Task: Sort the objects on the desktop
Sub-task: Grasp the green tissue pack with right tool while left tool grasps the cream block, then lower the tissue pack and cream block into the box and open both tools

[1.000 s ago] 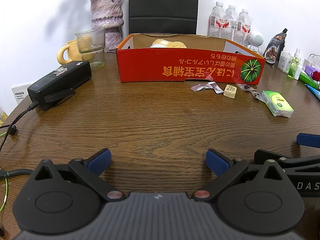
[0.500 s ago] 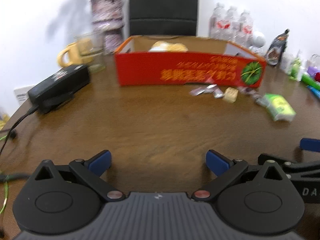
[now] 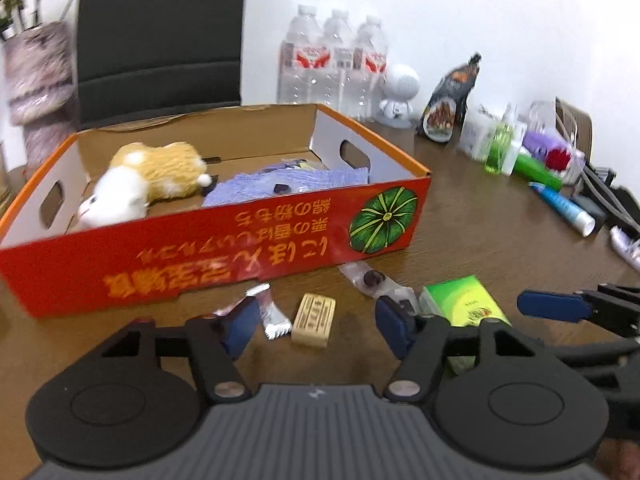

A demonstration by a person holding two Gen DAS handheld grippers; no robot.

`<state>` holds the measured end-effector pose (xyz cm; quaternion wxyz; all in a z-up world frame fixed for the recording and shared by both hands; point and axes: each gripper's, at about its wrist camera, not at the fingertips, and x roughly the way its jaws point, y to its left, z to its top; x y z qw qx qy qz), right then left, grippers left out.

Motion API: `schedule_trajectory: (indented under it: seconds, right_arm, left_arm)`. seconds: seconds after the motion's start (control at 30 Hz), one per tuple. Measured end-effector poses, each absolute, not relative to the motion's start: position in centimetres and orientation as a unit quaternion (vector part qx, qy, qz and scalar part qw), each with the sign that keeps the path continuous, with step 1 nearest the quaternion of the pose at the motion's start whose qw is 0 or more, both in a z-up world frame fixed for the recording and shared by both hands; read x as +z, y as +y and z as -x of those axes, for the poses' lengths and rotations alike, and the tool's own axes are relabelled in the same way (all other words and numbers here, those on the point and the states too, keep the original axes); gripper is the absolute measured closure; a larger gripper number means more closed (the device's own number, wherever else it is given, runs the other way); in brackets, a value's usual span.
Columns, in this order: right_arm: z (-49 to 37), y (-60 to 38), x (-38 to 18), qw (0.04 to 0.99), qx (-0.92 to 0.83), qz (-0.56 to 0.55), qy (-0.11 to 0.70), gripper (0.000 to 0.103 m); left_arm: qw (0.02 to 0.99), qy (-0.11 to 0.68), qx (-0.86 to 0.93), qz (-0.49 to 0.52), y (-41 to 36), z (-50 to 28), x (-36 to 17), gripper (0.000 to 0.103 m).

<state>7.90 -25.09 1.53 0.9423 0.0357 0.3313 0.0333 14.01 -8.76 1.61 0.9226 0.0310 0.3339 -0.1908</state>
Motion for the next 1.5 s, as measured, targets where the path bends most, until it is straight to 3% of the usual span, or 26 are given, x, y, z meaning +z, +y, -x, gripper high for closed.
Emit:
schedule_trajectory:
  seconds: [0.03,0.17,0.3,0.6,0.8,0.93,1.1,1.27,1.5]
  right_arm:
    - [-8.0,-25.0,1.3,0.941,0.038,-0.035,0.334,0.039]
    - [-8.4,-24.9,0.5,0.939,0.041,-0.029,0.341,0.051]
    - [-8.2,-25.4,0.3,0.939,0.039,-0.041,0.340,0.058]
    - [-4.2,-25.3,1.7,0.943,0.049,-0.028,0.329,0.060]
    - [-1.2,-25.9,5.3,0.950,0.075,-0.040,0.301,0.060]
    - [-1.8,-26.2,10.2,0.957,0.112,-0.055,0.261,0.060]
    - [-9.6,-25.3,15.7,0.957,0.133,-0.052,0.252,0.060]
    - [-22.1,-23.1,14.7,0.931,0.120,-0.056,0.341,0.060]
    - [-31.5,-20.5,9.2,0.911,0.088,-0.031,0.403,0.059]
  left_arm:
    - [0.920,0.337,-0.196,-0.033,-9.0,-14.3,1.4,0.042]
    - [0.915,0.351,-0.192,-0.047,-9.4,-14.7,0.5,0.067]
    - [0.914,0.354,-0.190,-0.062,-9.6,-14.2,0.5,0.081]
    - [0.923,0.350,-0.150,-0.048,-9.1,-7.6,2.3,0.081]
    - [0.939,0.312,-0.145,0.008,-6.3,-4.2,6.8,0.081]
    - [0.939,0.292,-0.179,0.037,-4.3,-7.7,12.3,0.081]
    - [0.936,0.309,-0.161,0.042,-3.2,-16.8,16.3,0.081]
    - [0.896,0.430,-0.104,0.048,-3.0,-27.2,10.8,0.081]
    - [0.880,0.466,-0.072,0.057,-2.9,-32.9,5.7,0.080]
